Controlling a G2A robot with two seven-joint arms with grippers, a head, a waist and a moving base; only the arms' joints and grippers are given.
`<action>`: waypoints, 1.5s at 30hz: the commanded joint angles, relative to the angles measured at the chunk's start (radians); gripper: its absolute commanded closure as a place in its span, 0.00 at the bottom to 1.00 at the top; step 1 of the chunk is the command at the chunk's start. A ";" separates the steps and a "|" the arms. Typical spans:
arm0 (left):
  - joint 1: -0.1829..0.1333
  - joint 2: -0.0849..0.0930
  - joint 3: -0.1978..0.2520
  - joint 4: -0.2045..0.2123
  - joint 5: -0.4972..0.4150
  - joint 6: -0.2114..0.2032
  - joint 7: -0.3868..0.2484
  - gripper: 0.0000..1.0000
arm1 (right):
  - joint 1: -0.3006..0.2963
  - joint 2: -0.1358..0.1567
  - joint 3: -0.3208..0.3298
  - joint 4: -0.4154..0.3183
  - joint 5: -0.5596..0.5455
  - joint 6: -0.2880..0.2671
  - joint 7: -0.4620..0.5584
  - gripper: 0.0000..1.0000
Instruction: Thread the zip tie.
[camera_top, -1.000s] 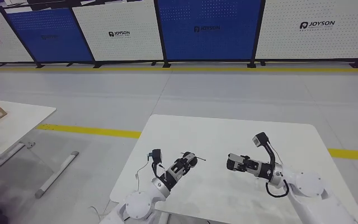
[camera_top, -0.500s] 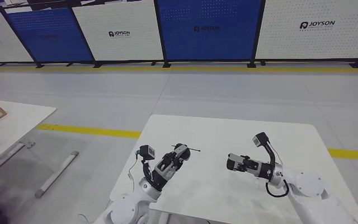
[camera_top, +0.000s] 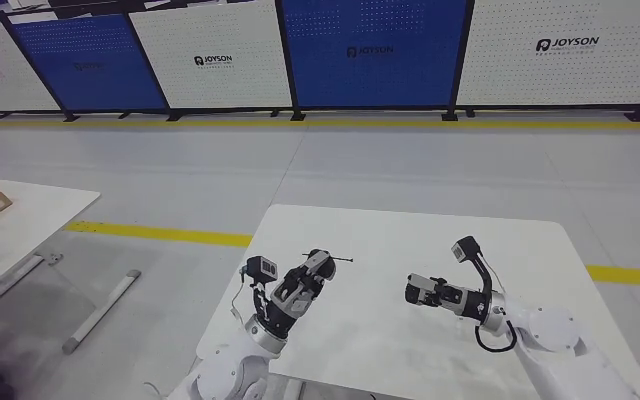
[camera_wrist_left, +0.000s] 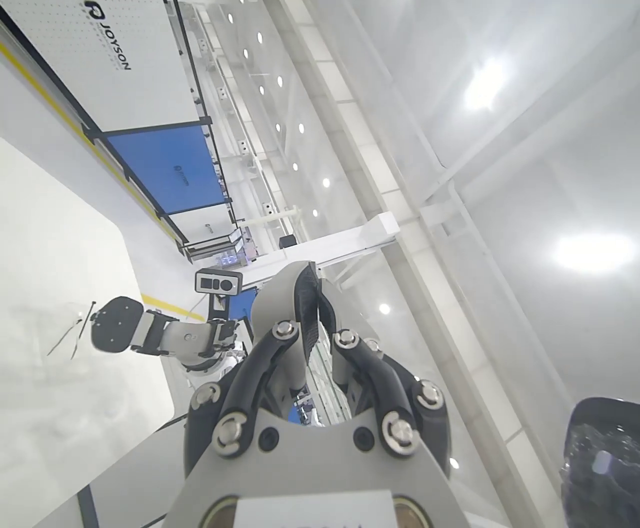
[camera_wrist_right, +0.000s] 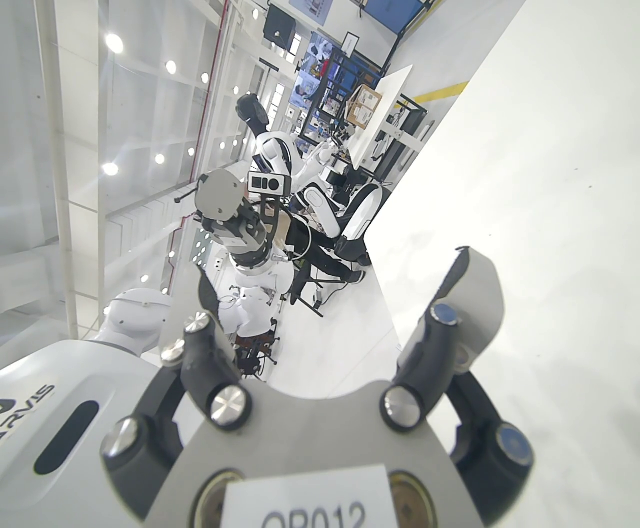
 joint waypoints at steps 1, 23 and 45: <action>-0.003 0.000 0.002 0.003 0.001 0.006 0.000 1.00 | 0.000 0.000 0.000 0.000 0.000 0.000 0.000 0.00; -0.153 -0.038 0.203 0.297 0.278 0.132 0.062 1.00 | 0.000 0.000 0.000 0.000 0.000 0.000 0.000 0.00; -0.156 -0.041 0.210 0.300 0.252 0.128 0.052 1.00 | -0.005 0.034 0.105 -0.067 -0.140 0.082 0.041 0.00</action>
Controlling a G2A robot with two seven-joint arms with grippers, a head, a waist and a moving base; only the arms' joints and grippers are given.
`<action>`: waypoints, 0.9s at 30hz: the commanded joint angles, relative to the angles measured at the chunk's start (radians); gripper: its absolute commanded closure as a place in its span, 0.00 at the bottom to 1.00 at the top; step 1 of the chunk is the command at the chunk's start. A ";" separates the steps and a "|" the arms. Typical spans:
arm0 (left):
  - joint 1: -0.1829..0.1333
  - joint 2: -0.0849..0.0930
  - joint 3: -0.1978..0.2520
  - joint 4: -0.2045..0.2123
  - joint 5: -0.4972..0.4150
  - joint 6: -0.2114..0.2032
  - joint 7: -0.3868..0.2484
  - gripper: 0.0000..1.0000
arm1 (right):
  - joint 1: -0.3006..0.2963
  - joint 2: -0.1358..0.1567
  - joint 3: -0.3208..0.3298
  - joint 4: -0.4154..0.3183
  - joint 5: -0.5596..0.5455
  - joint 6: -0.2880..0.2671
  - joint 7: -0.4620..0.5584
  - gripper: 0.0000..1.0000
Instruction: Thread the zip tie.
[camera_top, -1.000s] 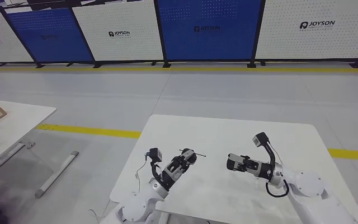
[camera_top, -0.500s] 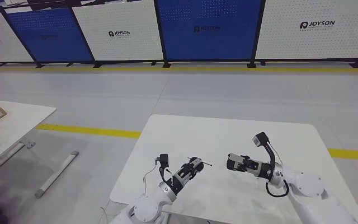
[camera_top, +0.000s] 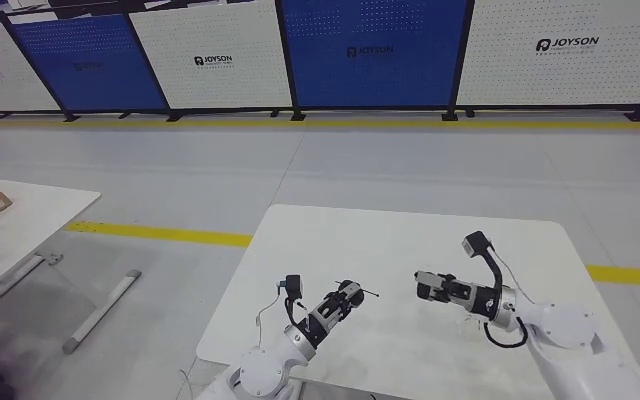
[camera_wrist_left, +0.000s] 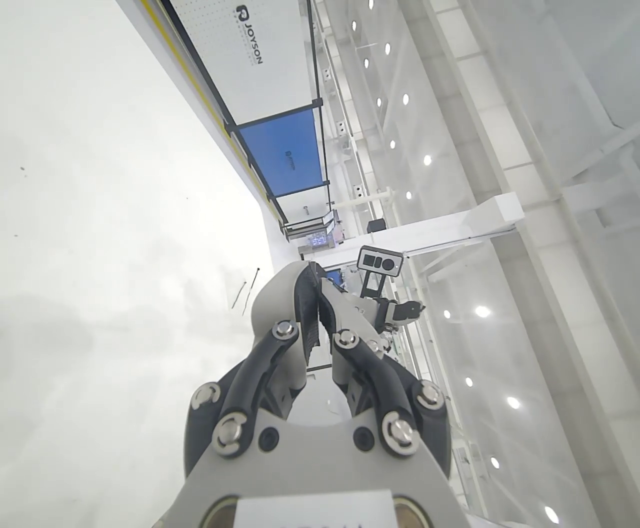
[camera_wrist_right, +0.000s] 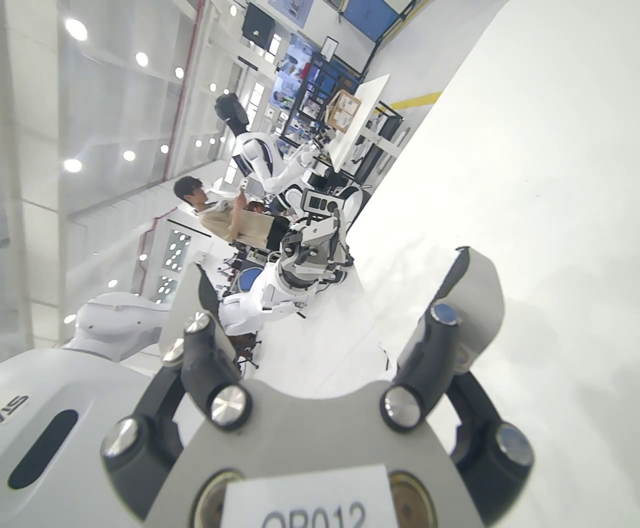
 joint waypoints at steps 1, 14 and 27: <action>0.000 0.000 0.000 0.000 0.000 0.000 0.000 1.00 | 0.003 0.013 0.039 -0.023 -0.049 0.045 0.032 0.00; 0.000 0.000 0.000 0.000 0.000 0.000 0.000 1.00 | 0.074 0.037 0.030 -0.046 -0.319 0.301 0.164 0.00; 0.000 0.000 0.000 0.000 0.000 0.000 0.000 1.00 | 0.066 0.037 0.034 -0.044 -0.320 0.305 0.139 0.00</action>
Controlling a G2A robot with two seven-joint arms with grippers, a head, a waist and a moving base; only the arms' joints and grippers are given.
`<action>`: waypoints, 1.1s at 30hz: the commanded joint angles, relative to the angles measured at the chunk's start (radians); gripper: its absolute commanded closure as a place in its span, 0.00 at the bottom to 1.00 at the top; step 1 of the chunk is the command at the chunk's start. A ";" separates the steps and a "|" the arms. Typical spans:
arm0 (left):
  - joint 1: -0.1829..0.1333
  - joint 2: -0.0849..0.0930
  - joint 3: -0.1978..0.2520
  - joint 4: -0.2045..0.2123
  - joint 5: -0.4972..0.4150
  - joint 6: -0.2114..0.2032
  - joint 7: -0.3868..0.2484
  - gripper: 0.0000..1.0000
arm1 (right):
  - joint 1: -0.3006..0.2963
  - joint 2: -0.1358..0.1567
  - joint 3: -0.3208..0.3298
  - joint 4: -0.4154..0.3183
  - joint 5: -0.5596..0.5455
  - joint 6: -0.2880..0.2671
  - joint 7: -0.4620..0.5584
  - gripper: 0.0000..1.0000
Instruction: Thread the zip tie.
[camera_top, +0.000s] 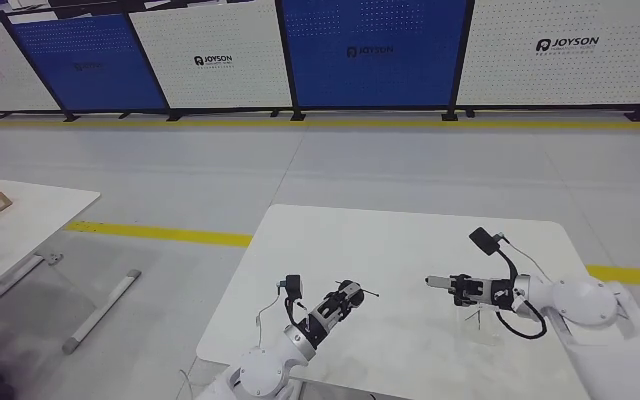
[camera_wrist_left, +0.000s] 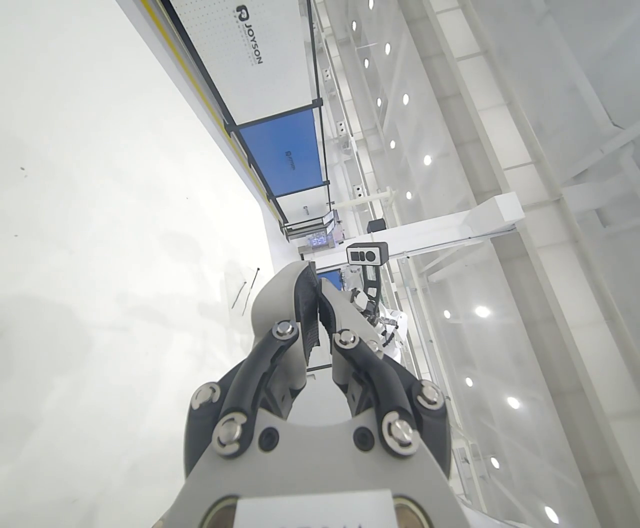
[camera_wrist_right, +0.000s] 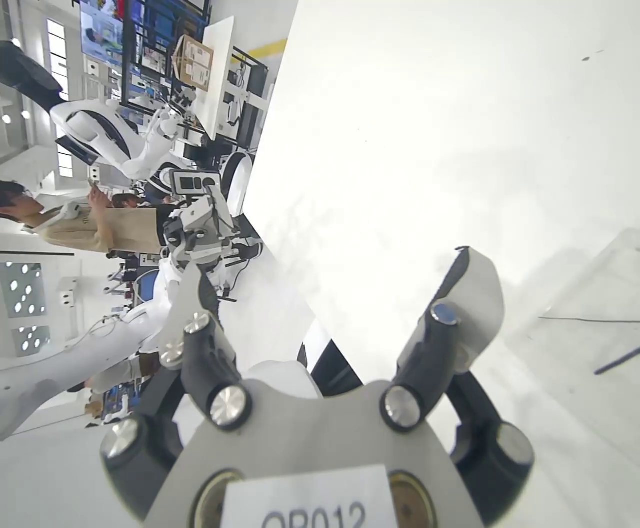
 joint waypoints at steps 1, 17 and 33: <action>0.000 0.000 0.000 0.000 0.000 0.000 0.000 1.00 | -0.012 0.003 0.009 -0.002 -0.016 0.007 -0.029 0.00; 0.000 0.000 0.000 0.000 0.000 0.000 0.000 1.00 | 0.076 0.033 -0.032 -0.026 -0.326 0.065 0.185 0.00; 0.000 0.000 0.000 0.000 0.000 0.000 0.000 1.00 | 0.093 0.035 -0.056 -0.018 -0.410 0.213 0.203 0.00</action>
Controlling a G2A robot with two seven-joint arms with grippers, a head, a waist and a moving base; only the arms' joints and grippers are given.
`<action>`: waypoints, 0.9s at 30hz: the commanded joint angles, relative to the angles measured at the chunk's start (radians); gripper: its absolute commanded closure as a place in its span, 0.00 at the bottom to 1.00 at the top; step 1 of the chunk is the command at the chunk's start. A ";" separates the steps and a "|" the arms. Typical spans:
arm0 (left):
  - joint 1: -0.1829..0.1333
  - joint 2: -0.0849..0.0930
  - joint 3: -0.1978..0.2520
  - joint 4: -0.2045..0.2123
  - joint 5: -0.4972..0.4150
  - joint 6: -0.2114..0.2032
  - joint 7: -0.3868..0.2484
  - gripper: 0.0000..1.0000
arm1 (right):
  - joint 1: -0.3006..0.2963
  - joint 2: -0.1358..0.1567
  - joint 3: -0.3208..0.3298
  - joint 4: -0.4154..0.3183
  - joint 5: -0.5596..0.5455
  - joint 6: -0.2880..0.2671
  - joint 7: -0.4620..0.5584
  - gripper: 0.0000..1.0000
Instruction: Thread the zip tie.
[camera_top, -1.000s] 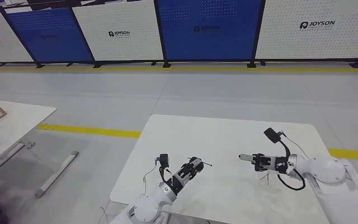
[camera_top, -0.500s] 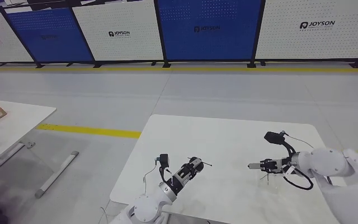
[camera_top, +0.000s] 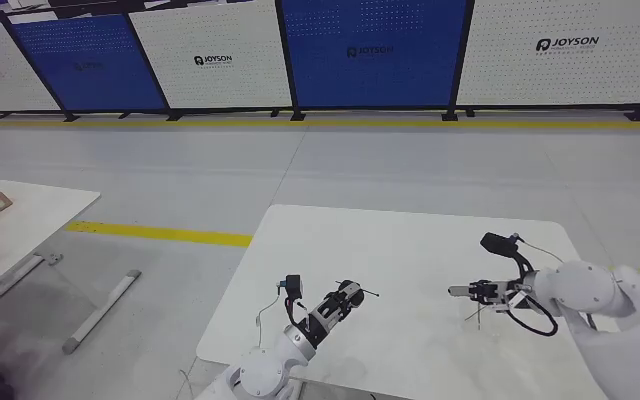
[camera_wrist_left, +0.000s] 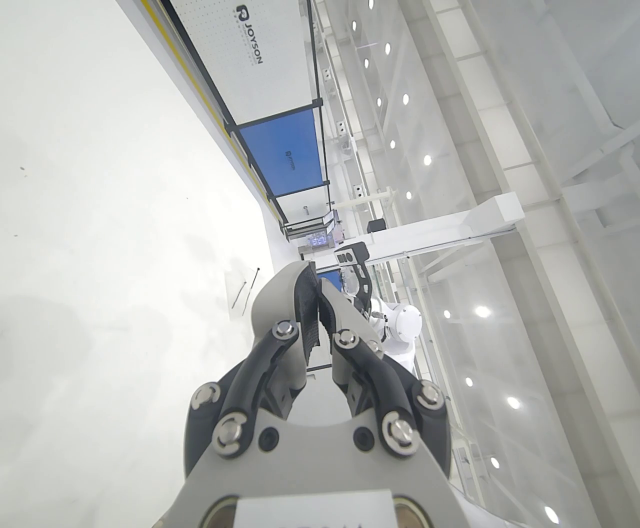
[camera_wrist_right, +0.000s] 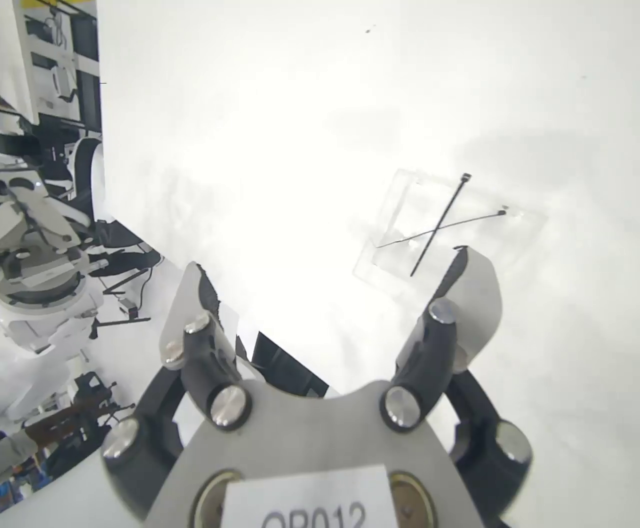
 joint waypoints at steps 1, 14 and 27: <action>0.000 0.000 0.000 0.000 0.000 0.000 0.000 1.00 | 0.018 -0.002 -0.023 0.004 -0.029 0.038 0.026 0.00; 0.000 0.000 0.000 0.000 0.000 0.000 0.000 1.00 | 0.036 -0.008 -0.044 0.053 -0.054 0.123 0.000 0.00; 0.000 0.000 0.000 0.000 0.000 0.000 0.000 1.00 | 0.096 -0.046 -0.090 0.177 -0.101 0.123 0.023 0.56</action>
